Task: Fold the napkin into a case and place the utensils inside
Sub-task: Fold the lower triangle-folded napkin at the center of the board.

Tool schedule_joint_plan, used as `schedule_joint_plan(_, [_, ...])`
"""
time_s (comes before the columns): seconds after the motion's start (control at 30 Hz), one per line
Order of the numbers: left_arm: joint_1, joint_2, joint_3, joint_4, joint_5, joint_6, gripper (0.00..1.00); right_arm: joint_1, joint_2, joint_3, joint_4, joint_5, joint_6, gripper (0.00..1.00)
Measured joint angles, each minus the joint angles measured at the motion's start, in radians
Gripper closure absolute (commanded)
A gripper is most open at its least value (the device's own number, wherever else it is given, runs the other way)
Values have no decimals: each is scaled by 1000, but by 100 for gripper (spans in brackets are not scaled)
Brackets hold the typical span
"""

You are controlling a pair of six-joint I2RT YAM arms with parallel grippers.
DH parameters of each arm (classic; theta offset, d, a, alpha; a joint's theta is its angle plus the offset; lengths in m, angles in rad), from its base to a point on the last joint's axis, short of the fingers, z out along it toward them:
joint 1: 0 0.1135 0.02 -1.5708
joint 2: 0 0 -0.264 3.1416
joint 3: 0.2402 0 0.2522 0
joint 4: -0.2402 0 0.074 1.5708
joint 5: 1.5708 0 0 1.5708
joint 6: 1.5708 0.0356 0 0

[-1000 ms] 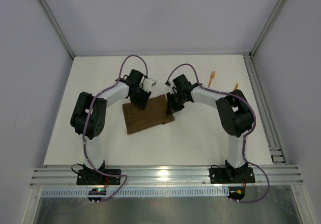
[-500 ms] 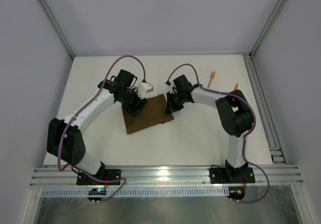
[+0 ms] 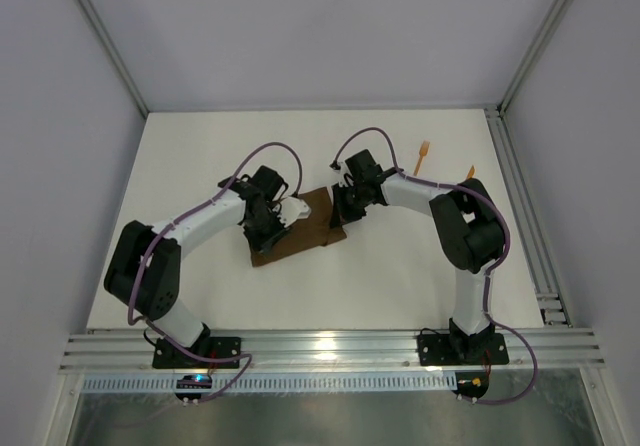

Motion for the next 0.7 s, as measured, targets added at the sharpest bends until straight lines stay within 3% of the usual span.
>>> schedule_joint_plan(0.1, [0,0,0,15,-16,-2,60,0,0,-1,1,0,0,97])
schedule_joint_plan(0.17, [2,0,0,18,-24,-3,56,0,0,-1,1,0,0,97])
schedule_joint_plan(0.5, [11,-19,0,26,-95,-18,55,-3,0,-5,7,-8,-4,97])
schedule_joint_plan(0.6, [13,-19,0,26,-93,-19,65,-3,0,-7,10,-9,-4,97])
schedule_joint_plan(0.63, [13,-19,0,25,-89,-21,80,-4,0,-9,13,-9,-4,97])
schedule_joint_plan(0.7, [13,-19,0,22,-75,-24,100,-4,0,-12,16,-12,-4,97])
